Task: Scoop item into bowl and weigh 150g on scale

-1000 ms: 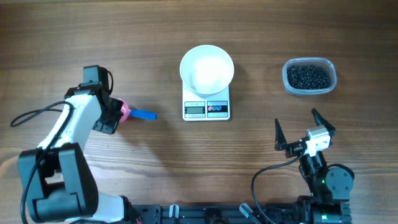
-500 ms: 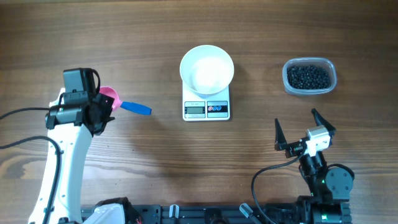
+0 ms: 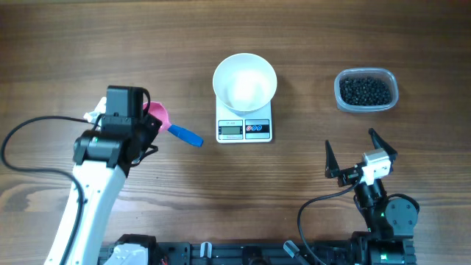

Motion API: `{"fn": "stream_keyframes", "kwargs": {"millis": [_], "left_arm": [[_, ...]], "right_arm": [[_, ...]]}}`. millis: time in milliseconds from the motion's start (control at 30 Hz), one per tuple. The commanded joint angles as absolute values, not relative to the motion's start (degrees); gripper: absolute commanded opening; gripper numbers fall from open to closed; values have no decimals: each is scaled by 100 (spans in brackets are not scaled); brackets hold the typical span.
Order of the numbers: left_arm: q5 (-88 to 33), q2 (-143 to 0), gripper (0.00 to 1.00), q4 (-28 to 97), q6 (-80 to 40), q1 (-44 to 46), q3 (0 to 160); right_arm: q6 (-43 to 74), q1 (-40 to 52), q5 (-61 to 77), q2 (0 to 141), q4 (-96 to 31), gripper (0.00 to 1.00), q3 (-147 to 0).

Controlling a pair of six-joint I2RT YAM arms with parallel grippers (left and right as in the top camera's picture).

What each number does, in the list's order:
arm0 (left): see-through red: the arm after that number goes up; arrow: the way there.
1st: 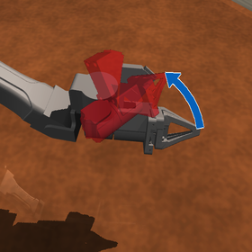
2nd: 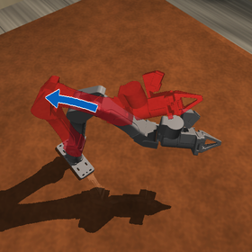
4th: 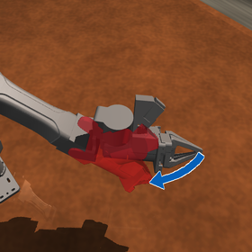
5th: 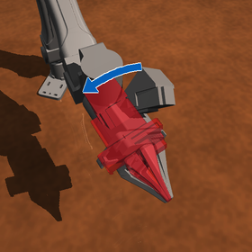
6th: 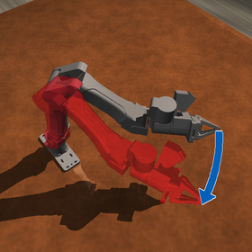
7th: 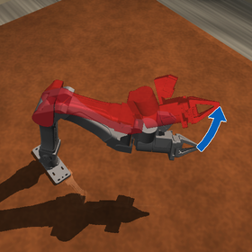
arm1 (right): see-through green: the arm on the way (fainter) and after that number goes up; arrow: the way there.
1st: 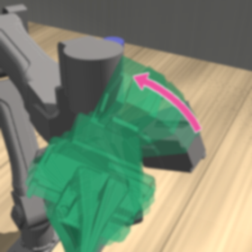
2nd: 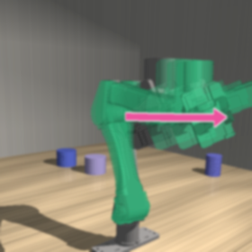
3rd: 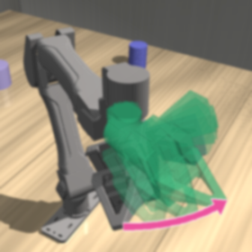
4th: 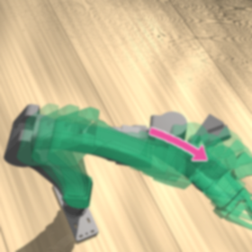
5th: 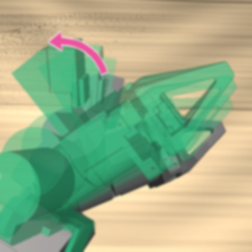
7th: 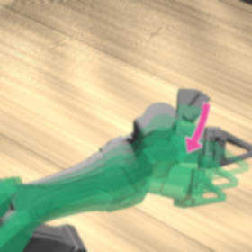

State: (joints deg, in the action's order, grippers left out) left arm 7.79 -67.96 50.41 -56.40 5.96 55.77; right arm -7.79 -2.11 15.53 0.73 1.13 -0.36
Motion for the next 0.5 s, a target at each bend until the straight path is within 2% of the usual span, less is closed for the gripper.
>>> {"fn": "stream_keyframes", "kwargs": {"millis": [0,467], "left_arm": [[943,-6215,4,5054,-5334,617,5612],[541,-5951,4,5500,-5264,617,5612]], "right_arm": [[-740,-178,1500,21,123,100,-30],[-742,-178,1500,21,126,100,-30]]}}
